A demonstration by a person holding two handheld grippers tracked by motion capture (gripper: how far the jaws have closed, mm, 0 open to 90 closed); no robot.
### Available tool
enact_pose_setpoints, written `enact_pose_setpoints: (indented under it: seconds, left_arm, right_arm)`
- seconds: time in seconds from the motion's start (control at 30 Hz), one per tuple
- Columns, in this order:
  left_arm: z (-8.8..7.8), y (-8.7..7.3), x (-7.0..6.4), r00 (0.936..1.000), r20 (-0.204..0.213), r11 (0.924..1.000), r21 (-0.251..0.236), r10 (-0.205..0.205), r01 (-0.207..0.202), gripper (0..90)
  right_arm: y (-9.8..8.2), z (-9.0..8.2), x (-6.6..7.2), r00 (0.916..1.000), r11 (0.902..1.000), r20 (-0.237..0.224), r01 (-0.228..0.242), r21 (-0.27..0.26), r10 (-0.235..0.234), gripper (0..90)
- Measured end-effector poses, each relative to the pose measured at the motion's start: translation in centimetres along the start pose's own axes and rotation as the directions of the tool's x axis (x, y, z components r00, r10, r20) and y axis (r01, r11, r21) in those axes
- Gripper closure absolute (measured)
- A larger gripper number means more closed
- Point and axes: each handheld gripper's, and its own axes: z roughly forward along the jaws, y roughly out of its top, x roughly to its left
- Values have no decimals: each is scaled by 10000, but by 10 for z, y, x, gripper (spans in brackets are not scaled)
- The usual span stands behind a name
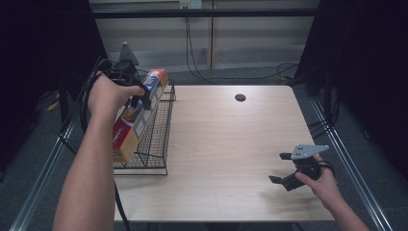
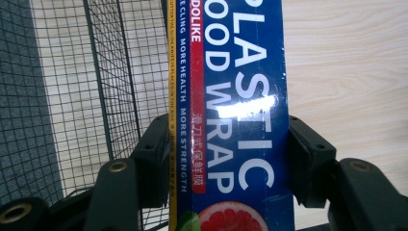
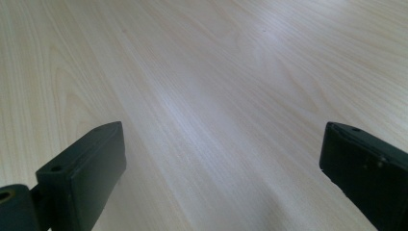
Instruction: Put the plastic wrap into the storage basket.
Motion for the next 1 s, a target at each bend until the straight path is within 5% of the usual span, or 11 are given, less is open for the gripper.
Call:
enact_pose_setpoints:
  seconds: [1.0]
  left_arm:
    - [-12,-6,33,9958,-512,9959,-519,-765,739,432]
  right_arm:
    - [-1,1,0,10000,10000,5,15,25,-15,22]
